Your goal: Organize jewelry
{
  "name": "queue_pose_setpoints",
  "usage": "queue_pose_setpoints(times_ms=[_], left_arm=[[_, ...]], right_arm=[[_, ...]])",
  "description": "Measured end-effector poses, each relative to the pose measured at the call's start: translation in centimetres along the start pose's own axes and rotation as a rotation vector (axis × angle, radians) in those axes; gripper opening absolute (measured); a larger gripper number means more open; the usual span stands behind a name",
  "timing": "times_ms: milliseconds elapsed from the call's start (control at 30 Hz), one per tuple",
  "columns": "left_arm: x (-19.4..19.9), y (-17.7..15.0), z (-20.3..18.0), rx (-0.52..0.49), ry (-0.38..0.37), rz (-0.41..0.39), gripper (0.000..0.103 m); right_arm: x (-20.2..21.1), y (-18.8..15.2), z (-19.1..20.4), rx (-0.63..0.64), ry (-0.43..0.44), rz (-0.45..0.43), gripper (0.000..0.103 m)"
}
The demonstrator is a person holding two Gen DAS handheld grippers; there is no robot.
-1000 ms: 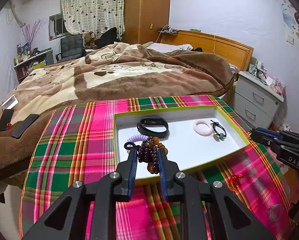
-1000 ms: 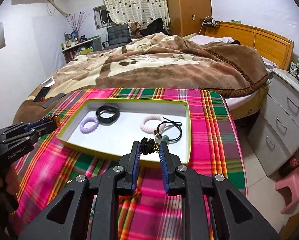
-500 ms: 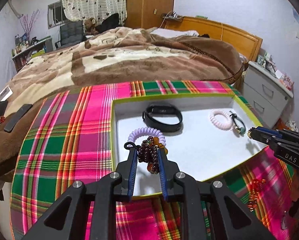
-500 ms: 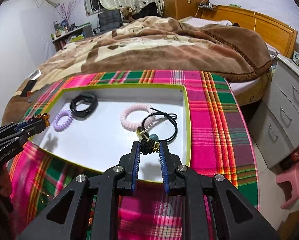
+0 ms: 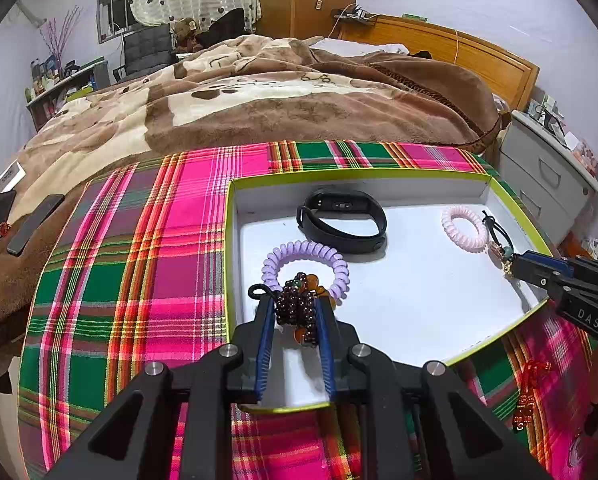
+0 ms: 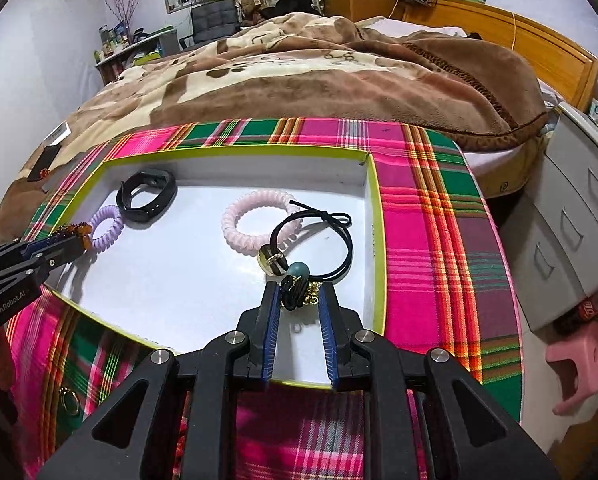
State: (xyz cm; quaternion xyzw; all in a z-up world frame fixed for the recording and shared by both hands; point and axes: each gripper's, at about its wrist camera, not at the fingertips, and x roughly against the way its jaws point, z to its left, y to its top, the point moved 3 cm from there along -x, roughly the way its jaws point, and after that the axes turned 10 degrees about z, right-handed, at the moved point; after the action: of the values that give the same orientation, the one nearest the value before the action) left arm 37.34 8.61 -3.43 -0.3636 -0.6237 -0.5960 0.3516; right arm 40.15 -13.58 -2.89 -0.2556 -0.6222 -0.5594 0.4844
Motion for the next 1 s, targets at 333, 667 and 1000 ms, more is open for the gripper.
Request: queue_pose_setpoints(times_ms=[333,667,1000], left_arm=[[1.3,-0.4,0.2,0.012,-0.031,-0.035,0.021],[5.2,-2.4,0.2,0.021,-0.043,-0.094,0.021],[11.9,-8.0,-1.4,0.020,-0.059,-0.193,0.021]], right_arm=[[1.3,-0.4,0.0,-0.007,0.014,-0.029,0.034],[5.6,-2.0,1.0,-0.002,0.042,-0.104,0.035],[11.6,-7.4,2.5,0.000,0.066,-0.210,0.035]])
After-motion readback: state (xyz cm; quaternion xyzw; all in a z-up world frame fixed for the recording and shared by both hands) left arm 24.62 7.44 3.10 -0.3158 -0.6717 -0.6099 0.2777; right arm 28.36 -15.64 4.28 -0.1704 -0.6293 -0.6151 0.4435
